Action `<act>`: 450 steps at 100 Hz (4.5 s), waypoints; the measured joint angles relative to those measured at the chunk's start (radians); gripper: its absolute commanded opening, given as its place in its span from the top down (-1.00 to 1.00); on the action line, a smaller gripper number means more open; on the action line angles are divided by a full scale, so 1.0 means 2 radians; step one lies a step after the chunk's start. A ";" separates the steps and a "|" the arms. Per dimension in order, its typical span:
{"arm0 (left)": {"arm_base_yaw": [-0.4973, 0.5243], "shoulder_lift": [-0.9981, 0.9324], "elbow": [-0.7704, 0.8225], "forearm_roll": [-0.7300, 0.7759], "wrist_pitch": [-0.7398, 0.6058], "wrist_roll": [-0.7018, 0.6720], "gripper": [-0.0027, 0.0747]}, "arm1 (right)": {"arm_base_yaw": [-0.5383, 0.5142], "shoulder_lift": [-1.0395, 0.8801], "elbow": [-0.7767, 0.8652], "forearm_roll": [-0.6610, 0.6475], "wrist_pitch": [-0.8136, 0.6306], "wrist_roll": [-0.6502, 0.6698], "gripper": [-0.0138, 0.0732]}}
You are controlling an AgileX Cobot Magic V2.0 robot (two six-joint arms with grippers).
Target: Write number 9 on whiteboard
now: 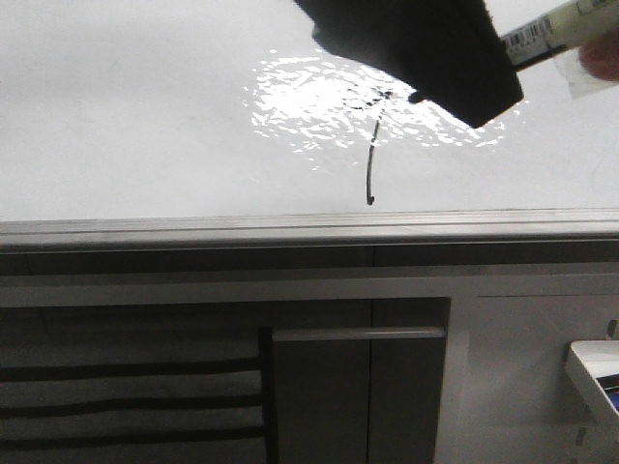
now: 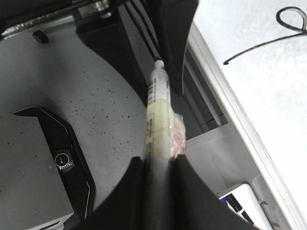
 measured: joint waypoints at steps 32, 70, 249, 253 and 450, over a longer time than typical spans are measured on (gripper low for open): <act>0.000 0.000 0.000 0.004 0.000 0.008 0.98 | 0.000 0.000 0.000 0.000 -0.001 -0.002 0.50; 0.028 -0.021 0.000 0.081 -0.001 -0.128 0.98 | 0.000 -0.030 -0.017 -0.130 -0.014 0.128 -0.03; 0.334 -0.140 0.283 0.257 -0.272 -0.646 0.64 | 0.000 -0.072 -0.004 -0.203 -0.022 0.226 -0.03; 0.334 -0.140 0.283 0.257 -0.272 -0.646 0.49 | 0.000 -0.072 -0.004 -0.203 -0.022 0.226 -0.03; 0.355 -0.611 0.464 0.302 -0.210 -0.578 0.98 | 0.000 -0.243 0.159 -0.195 -0.122 0.429 0.85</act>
